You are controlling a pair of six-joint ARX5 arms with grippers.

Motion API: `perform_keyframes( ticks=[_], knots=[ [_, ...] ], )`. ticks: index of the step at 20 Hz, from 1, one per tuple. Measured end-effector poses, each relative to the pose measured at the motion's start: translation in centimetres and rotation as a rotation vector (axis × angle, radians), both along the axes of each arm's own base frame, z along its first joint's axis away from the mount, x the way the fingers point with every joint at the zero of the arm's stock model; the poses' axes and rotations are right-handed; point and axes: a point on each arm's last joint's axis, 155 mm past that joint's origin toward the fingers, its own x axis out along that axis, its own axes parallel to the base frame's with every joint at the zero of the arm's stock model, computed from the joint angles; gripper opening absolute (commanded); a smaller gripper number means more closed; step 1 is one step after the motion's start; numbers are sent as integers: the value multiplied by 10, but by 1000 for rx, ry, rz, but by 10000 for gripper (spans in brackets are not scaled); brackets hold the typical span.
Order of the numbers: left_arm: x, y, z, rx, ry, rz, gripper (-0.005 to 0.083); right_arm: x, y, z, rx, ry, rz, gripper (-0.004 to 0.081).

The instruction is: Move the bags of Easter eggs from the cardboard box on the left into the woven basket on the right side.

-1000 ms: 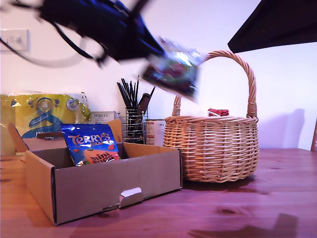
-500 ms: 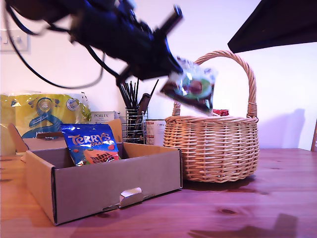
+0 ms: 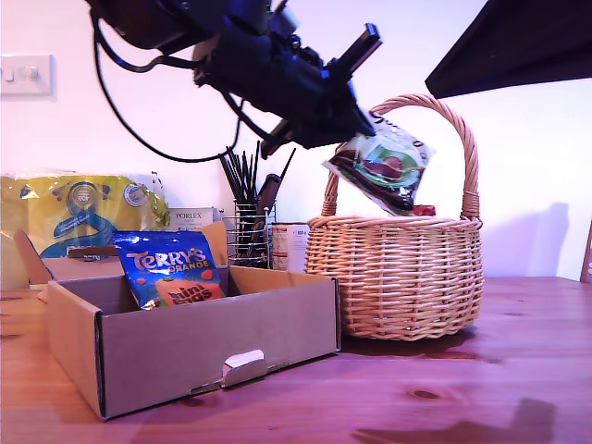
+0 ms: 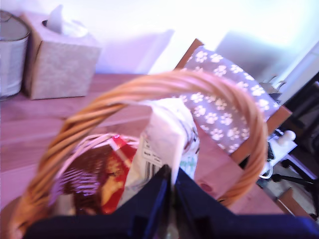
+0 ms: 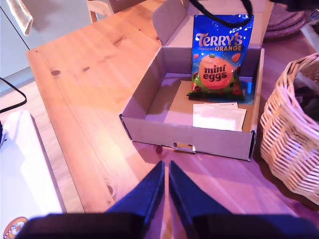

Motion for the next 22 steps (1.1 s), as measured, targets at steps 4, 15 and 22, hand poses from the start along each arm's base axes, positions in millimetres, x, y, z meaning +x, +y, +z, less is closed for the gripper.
perform_keyframes(
  ticks=[4,15,22],
  knots=[
    [-2,3,-32,78,78,28,267,0,0,0,0,0,0,-12],
    [-25,26,-44,393,-58,-90,2,0,0,0,0,1,0,-12],
    [-48,68,38,473,-226,-85,-19,0,0,0,0,1,0,-12]
  ],
)
